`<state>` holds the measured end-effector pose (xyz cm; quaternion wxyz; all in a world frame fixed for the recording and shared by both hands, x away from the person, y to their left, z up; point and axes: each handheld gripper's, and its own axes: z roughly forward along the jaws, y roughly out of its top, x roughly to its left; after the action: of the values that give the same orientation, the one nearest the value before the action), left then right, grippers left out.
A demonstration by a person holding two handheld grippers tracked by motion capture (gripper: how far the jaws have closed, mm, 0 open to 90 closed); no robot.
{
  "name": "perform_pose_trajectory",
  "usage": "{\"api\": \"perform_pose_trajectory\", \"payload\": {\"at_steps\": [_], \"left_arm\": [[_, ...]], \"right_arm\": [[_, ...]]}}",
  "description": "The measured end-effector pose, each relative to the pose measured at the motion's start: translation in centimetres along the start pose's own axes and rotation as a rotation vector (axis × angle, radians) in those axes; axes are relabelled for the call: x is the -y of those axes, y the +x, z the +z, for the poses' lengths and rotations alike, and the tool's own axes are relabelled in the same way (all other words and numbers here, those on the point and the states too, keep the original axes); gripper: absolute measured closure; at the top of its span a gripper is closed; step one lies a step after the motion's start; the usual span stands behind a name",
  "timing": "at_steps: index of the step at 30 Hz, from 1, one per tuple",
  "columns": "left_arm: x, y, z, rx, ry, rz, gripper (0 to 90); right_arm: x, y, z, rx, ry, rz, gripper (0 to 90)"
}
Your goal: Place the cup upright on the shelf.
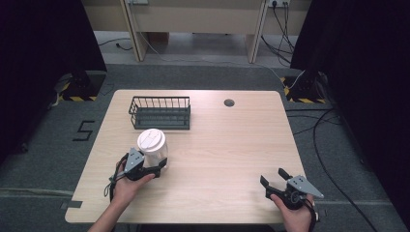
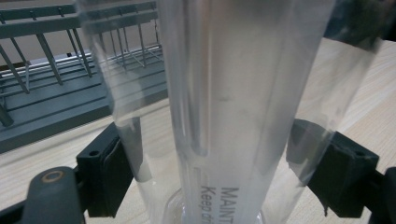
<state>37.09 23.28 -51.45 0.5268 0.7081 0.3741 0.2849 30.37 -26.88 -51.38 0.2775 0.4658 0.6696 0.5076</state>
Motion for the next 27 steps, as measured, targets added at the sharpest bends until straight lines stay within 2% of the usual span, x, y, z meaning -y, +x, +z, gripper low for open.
{"api": "perform_pose_trajectory", "payload": {"at_steps": [9, 16, 27], "left_arm": [[-0.4, 0.1, -0.2, -0.01, -0.006, -0.001, 17.8], [-1.0, 0.2, -0.5, -0.023, -0.003, 0.02, 17.9], [-2.0, 0.6, -0.4, -0.039, -0.008, 0.026, 17.9]], "right_arm": [[0.0, -0.1, 0.0, -0.001, 0.0, -0.001, 20.1], [0.0, -0.1, 0.0, -0.001, -0.002, 0.004, 20.1], [0.0, -0.1, 0.0, -0.002, -0.003, 0.005, 20.1]]}}
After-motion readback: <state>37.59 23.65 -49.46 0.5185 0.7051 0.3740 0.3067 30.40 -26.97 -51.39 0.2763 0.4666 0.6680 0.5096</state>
